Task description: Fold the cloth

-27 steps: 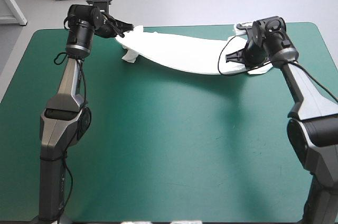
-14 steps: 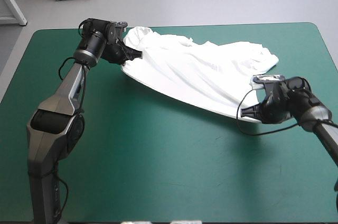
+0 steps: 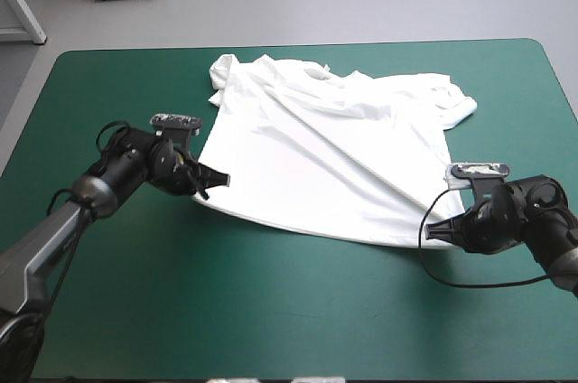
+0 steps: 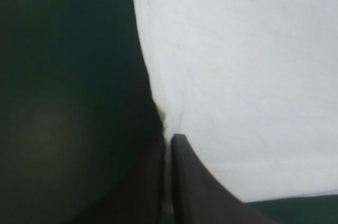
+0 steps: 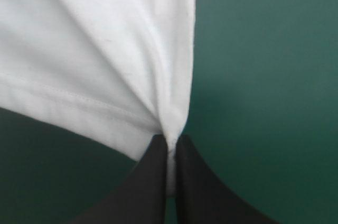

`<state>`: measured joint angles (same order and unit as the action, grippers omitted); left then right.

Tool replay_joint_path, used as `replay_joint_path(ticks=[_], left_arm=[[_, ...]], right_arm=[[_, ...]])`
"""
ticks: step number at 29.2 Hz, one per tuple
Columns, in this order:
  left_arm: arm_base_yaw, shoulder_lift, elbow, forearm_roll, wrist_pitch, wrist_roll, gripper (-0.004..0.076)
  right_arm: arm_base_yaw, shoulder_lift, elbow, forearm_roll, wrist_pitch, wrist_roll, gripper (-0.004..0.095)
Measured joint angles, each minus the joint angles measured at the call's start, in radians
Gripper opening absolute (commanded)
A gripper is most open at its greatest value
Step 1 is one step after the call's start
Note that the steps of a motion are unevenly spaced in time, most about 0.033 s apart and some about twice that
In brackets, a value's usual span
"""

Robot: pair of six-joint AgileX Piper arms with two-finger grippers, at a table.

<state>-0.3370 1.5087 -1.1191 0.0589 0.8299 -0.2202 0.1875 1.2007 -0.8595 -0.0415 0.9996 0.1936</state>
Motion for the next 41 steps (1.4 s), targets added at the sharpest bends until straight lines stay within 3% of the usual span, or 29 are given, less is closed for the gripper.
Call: replay_joint_path(ticks=[7, 17, 26, 35, 38, 39, 41], left_arm=[[-0.003, -0.236, 0.275, -0.009, 0.008, -0.041, -0.0009], [-0.146, -0.515, 0.525, -0.059, 0.132, -0.158, -0.0009], [-0.320, -0.672, 0.598, -0.082, 0.247, -0.320, -0.0009], [-0.375, -0.727, 0.634, -0.082, 0.276, -0.381, -0.0008], [-0.375, -0.727, 0.634, -0.087, 0.278, -0.381, 0.0025], [-0.375, -0.727, 0.634, -0.094, 0.281, -0.381, 0.0081], [-0.375, -0.727, 0.634, -0.156, 0.303, -0.380, 0.0186]], right_arm=[[0.000, -0.106, 0.152, 0.071, 0.045, -0.011, -0.0017], [0.000, -0.347, 0.249, 0.126, 0.208, -0.014, -0.0017], [0.000, -0.503, 0.372, 0.260, 0.225, 0.008, -0.0016], [0.000, -0.563, 0.378, 0.274, 0.232, 0.013, -0.0006], [0.000, -0.564, 0.372, 0.284, 0.232, 0.013, 0.0090], [0.000, -0.564, 0.364, 0.286, 0.233, 0.014, 0.0251], [0.000, -0.564, 0.328, 0.303, 0.234, 0.016, 0.0461]])
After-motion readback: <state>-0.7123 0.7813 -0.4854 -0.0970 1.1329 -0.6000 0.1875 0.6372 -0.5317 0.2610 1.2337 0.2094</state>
